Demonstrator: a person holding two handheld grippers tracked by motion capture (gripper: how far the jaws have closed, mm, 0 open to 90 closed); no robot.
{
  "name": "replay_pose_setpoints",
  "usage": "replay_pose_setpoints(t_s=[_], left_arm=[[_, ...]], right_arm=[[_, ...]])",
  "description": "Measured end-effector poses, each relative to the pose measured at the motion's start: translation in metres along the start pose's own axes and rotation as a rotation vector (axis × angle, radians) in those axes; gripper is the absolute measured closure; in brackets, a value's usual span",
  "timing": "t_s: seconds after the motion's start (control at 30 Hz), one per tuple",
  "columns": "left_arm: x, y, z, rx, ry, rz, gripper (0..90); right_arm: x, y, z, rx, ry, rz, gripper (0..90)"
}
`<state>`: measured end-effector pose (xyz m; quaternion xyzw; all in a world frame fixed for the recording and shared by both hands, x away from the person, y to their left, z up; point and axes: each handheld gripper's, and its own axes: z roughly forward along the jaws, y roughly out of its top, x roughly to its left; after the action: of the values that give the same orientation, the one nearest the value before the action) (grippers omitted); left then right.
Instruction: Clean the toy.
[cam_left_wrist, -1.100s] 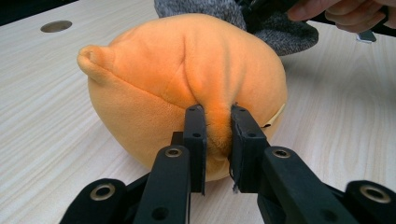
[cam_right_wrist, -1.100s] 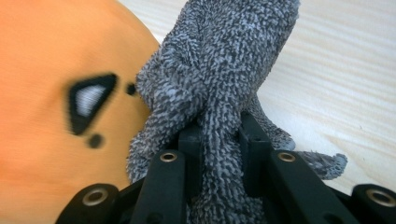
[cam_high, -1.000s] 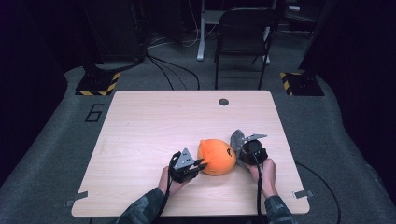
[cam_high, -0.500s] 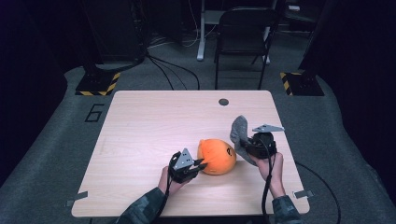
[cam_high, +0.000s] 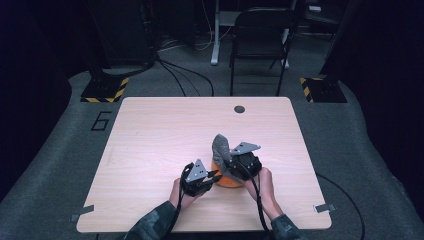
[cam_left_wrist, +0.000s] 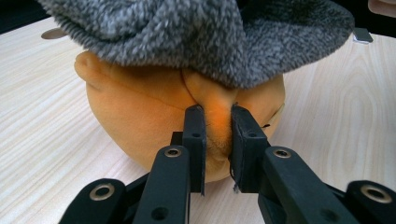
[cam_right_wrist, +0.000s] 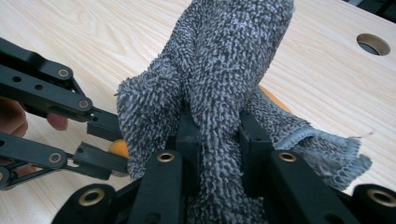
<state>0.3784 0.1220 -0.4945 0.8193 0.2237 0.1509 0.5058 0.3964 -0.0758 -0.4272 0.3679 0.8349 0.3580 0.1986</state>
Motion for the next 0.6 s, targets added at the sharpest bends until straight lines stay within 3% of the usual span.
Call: replay_pose_setpoints(t_s=[0.3,0.5,0.6], left_arm=[[0.000,-0.001,0.000,-0.002,-0.002,-0.001,77.9],[0.000,-0.001,0.000,0.003,-0.003,-0.001,77.9],[0.000,-0.001,0.000,0.002,-0.005,-0.003,77.9]], right_arm=[[-0.027,-0.013,-0.010,0.005,-0.060,0.069,73.8],[-0.051,-0.032,-0.012,0.061,-0.122,0.122,73.9],[-0.063,-0.041,-0.007,0.089,-0.130,0.156,74.0]])
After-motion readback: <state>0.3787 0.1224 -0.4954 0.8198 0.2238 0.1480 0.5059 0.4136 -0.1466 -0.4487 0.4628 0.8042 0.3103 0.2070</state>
